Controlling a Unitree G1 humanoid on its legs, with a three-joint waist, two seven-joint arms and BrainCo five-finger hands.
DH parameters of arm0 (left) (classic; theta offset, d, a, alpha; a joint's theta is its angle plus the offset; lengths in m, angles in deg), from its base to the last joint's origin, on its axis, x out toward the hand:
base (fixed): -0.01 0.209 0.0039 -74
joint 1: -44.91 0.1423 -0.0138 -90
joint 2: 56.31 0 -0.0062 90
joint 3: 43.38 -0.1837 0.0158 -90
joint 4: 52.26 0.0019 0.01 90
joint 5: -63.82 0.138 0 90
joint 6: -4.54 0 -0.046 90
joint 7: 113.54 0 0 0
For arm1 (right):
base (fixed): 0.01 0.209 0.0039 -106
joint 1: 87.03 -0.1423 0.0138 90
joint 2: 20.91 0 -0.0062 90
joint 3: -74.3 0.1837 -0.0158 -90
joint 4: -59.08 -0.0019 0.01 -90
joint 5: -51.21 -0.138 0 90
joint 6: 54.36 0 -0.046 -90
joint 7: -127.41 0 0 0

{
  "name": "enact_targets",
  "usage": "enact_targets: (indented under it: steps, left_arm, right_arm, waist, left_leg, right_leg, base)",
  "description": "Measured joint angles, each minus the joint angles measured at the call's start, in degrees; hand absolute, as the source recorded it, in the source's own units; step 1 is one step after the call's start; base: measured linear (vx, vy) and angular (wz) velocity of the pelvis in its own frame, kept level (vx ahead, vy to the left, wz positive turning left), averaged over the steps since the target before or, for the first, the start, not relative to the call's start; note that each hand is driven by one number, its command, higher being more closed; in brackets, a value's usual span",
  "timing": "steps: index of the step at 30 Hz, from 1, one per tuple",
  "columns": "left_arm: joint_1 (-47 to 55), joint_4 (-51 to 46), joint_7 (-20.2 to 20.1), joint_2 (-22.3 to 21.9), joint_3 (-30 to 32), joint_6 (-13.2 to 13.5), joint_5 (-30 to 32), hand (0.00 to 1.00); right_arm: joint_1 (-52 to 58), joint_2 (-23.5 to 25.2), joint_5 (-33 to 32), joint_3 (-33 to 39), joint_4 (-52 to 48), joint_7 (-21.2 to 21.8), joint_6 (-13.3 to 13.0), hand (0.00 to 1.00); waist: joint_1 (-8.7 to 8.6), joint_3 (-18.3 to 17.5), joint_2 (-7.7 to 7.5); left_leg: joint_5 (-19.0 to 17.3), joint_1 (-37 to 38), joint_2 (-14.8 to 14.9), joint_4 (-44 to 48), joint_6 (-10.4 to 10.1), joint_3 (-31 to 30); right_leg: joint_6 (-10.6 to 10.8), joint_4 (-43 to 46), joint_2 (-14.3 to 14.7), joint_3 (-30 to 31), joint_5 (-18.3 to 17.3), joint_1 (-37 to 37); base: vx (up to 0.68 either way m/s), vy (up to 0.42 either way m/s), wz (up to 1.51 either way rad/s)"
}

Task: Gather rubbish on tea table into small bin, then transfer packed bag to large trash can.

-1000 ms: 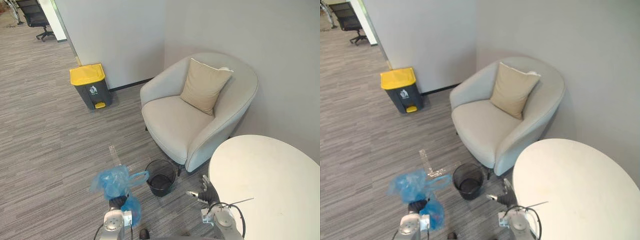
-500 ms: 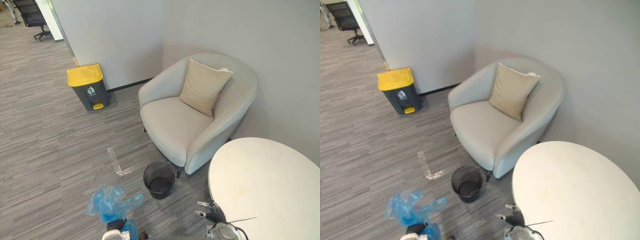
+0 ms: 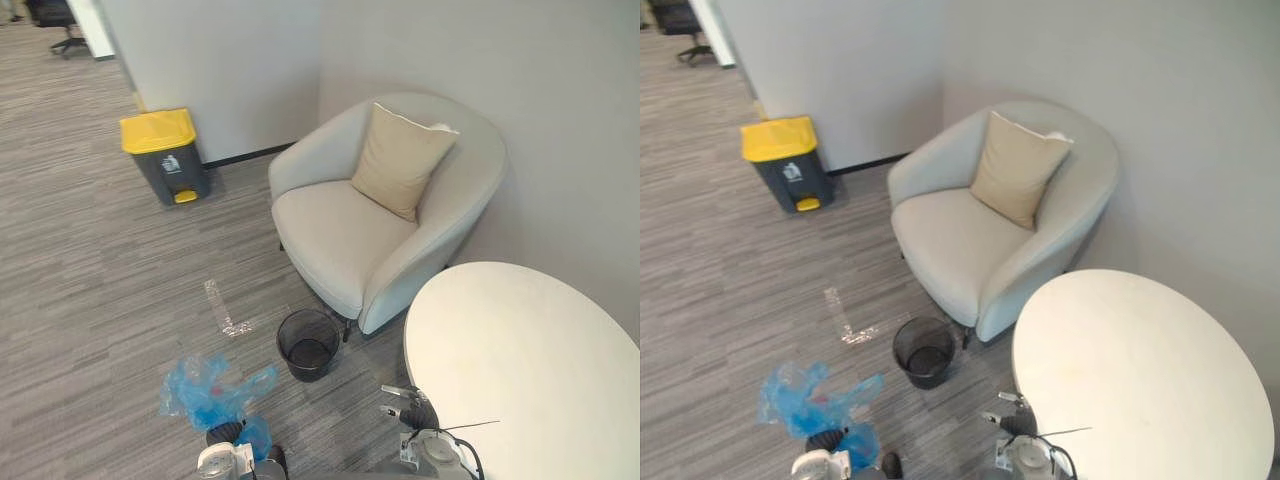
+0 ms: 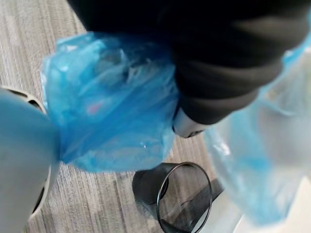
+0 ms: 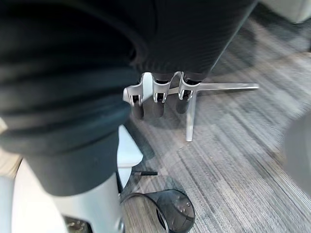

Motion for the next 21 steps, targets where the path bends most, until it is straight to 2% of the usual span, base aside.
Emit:
enact_targets:
  steps: [1, 2, 3, 5, 7, 8, 11, 13, 15, 17, 21]
  left_arm:
    - [-0.23, 0.01, 0.08, -1.36, -0.05, -0.04, 0.0, 1.0]
    - [-0.23, 0.07, 0.17, -1.47, -0.08, -0.05, -0.02, 1.0]
    - [-0.18, 0.23, 0.25, -1.59, -1.46, -0.1, -0.08, 1.0]
    - [-0.45, 0.2, 0.24, -1.7, -1.29, -0.17, -0.07, 1.0]
    - [-0.44, -0.06, 0.12, -1.45, -1.31, -0.14, -0.03, 1.0]
    - [-0.55, -0.13, 0.11, -1.46, -1.3, -0.09, 0.49, 1.0]
    - [-1.05, 0.45, -0.21, -1.48, -1.35, -0.14, 0.62, 1.0]
    - [-1.67, 1.47, -0.27, -1.49, -1.41, -0.18, 0.73, 1.0]
    - [-2.15, 1.78, -0.21, -1.3, -1.26, -0.12, 1.81, 1.0]
    - [-1.81, 3.04, -0.22, -0.09, -1.56, -0.16, 2.8, 1.0]
    - [-2.09, 4.44, -0.24, 1.14, -3.55, -0.15, 3.54, 1.0]
  right_arm:
    - [-0.98, -0.39, -0.1, -0.14, -0.11, -0.18, -0.05, 0.0]
    - [-0.92, -0.4, -0.33, -0.13, -0.1, -0.34, -0.03, 0.0]
    - [-0.32, -0.38, -0.47, -0.14, -0.05, -0.82, 0.06, 0.0]
    - [-0.54, -0.35, -0.44, -0.14, -0.03, -0.97, 0.18, 0.0]
    - [-0.62, -0.5, -0.44, 0.08, 0.08, -1.75, 0.24, 0.0]
    - [-0.63, -0.54, -0.45, 0.12, 0.12, -2.05, 0.29, 0.0]
    - [-0.91, -0.33, -0.45, 0.23, 0.19, -2.04, 0.3, 0.0]
    - [-0.44, -0.16, -0.46, 1.28, 0.31, -2.01, 0.32, 0.0]
    - [-0.32, 0.01, -0.48, 2.23, 1.06, -2.02, 0.42, 0.0]
    - [-0.06, 0.9, -0.42, 2.27, 1.34, -2.0, 0.45, 0.0]
    - [-0.2, 0.88, -0.36, 3.13, 3.75, -2.1, 0.48, 0.0]
  waist:
    - [-0.1, 0.95, 2.15]
    - [-0.31, 1.04, 2.38]
    - [-0.69, 0.57, 3.71]
    - [-1.22, 0.89, 4.12]
    - [-1.37, 1.36, 3.38]
    - [-1.41, 1.58, 2.89]
    - [-1.65, 1.91, 2.33]
    - [-1.79, 1.92, 2.36]
    - [-1.52, 1.86, 1.72]
    - [-1.79, 0.73, 0.52]
    - [-1.92, 0.71, 0.49]
  left_leg:
    - [0.89, -0.64, 0.95, 0.23, -0.38, -1.51]
    - [1.34, -1.31, 1.14, 0.19, -0.57, -2.29]
    - [3.32, -2.96, 1.64, -0.99, -0.88, -4.89]
    - [3.22, -3.23, 2.54, -3.0, -0.41, -3.18]
    - [2.98, -3.9, 3.74, 0.36, 0.04, 1.59]
    - [0.91, -3.52, 3.51, 4.62, 0.7, 3.21]
    - [-6.03, -2.46, 2.8, 9.03, 1.35, 5.85]
    - [-8.85, -1.18, 2.81, 9.25, 1.19, 9.35]
    - [-8.73, -0.08, 0.69, 6.37, 1.87, 10.08]
    - [-6.01, 2.58, -3.5, -1.95, 2.68, 9.9]
    - [-4.9, 4.34, -6.23, -6.54, 3.36, 8.66]
  right_leg:
    - [-0.8, -1.64, 1.24, -1.72, 1.21, 0.61]
    - [-1.02, -1.83, 1.55, -2.54, 1.35, 0.47]
    - [-1.44, -1.73, 2.19, -5.42, 1.57, -0.11]
    - [-2.8, -2.68, 2.11, -8.94, 2.35, -0.41]
    - [-3.48, -3.1, 0.73, -11.84, 2.83, -0.38]
    - [-3.37, -3.0, -0.63, -13.57, 2.98, -0.44]
    - [-2.13, -2.69, -3.45, -16.92, 3.93, -0.93]
    - [-0.92, -2.79, -4.83, -18.77, 4.57, -0.53]
    - [0.67, -3.94, -5.81, -18.85, 5.31, -0.01]
    - [1.24, -7.09, -6.97, -17.56, 6.76, 0.21]
    - [1.82, -10.71, -7.35, -17.41, 9.13, 2.17]
  base:
    - [-0.16, -0.134, 0.22]
    - [-0.22, -0.154, 0.74]
    - [-0.2, -0.131, 0.75]
    - [-0.2, -0.098, 0.9]
    - [-0.13, -0.016, 0.86]
    - [-0.09, 0.038, 0.74]
    - [-0.05, 0.107, 0.67]
    - [-0.04, 0.202, 0.59]
    - [-0.05, 0.252, 0.25]
    - [-0.04, 0.219, 0.05]
    - [0.03, 0.147, 0.13]
